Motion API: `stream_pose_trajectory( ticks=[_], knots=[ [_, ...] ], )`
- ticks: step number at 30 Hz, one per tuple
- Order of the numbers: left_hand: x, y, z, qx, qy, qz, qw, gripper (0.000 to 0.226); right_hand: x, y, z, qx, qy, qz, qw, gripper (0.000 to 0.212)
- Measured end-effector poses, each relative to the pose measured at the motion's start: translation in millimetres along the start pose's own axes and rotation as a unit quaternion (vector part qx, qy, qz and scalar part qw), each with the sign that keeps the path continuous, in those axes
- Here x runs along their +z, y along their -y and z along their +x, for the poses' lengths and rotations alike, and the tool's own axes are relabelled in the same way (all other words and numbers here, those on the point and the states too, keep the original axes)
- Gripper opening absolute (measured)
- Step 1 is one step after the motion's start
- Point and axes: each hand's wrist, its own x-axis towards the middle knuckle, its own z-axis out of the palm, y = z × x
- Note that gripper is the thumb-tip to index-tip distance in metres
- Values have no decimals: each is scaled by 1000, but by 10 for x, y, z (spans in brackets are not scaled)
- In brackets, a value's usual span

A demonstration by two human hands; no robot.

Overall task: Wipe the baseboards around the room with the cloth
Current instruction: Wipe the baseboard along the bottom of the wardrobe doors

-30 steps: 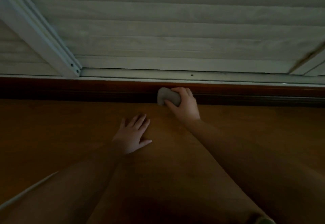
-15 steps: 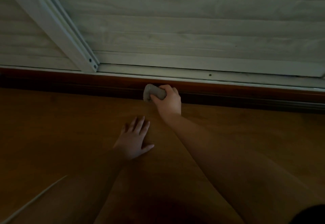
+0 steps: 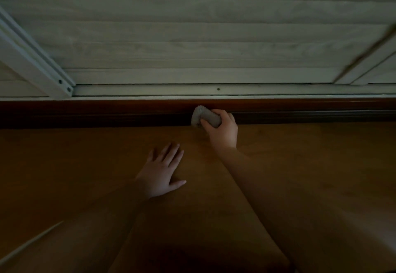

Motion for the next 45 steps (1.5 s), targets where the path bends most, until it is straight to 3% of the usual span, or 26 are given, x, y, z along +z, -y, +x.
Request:
stream_pose_trajectory(
  ticks=[16, 20, 27, 31, 38, 45],
  knots=[
    [-129, -230, 326, 68, 13, 41, 997, 101, -1414, -609, 194, 87, -98, 2, 991, 41],
    [-161, -241, 298, 62, 19, 47, 997, 101, -1480, -680, 154, 159, -161, 75, 971, 42],
    [-167, -269, 204, -8, 35, 26, 999, 97, -847, -494, -213, 124, -80, 73, 986, 45],
    [-156, -217, 139, -6, 35, 23, 999, 97, -395, -335, -341, 96, -10, 65, 993, 45],
    [-210, -59, 41, 12, 80, 7, 997, 99, -177, -384, -249, 66, 13, 2, 998, 41],
    [-174, -123, -11, -26, 65, -1, 998, 98, -382, -599, 2, 40, 6, -37, 998, 42]
  ],
)
